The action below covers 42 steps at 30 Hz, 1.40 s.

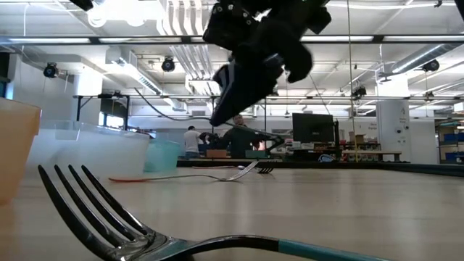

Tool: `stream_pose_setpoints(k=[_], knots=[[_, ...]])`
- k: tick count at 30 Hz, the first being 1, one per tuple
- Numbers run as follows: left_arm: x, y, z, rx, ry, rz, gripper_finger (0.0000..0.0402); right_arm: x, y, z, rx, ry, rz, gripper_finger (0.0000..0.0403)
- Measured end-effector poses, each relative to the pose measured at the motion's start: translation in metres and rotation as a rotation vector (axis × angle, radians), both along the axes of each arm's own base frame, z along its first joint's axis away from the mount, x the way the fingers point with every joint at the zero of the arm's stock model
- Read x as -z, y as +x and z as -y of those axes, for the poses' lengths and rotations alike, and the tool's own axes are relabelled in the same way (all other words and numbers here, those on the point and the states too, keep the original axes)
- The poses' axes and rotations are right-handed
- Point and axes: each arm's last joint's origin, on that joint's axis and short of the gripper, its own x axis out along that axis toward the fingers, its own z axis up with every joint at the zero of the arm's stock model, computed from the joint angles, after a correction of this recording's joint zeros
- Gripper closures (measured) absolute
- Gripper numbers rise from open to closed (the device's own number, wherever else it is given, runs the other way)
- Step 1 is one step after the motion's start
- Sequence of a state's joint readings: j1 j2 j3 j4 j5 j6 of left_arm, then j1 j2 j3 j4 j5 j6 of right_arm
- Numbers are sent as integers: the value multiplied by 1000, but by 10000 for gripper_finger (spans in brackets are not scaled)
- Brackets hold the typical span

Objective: Sort silverware by color (type)
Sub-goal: Put the blue fork into the blue bin

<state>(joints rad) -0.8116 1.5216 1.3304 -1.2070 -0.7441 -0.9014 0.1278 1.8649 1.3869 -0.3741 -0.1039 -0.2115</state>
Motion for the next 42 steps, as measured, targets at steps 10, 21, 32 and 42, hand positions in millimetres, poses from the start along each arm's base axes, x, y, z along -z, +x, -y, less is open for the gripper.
stream_pose_setpoints(k=[10,21,32,42], knots=[[-8,-21,2,-26,167,183,306,-33,33,66,187,-131,473,393],[-11,-24,3,-5,256,250,306,-10,58,155,286,-83,936,391],[-10,-26,1,3,288,229,306,29,107,181,297,-69,1113,391],[-10,-30,3,19,290,222,306,26,148,195,313,-67,1025,390]])
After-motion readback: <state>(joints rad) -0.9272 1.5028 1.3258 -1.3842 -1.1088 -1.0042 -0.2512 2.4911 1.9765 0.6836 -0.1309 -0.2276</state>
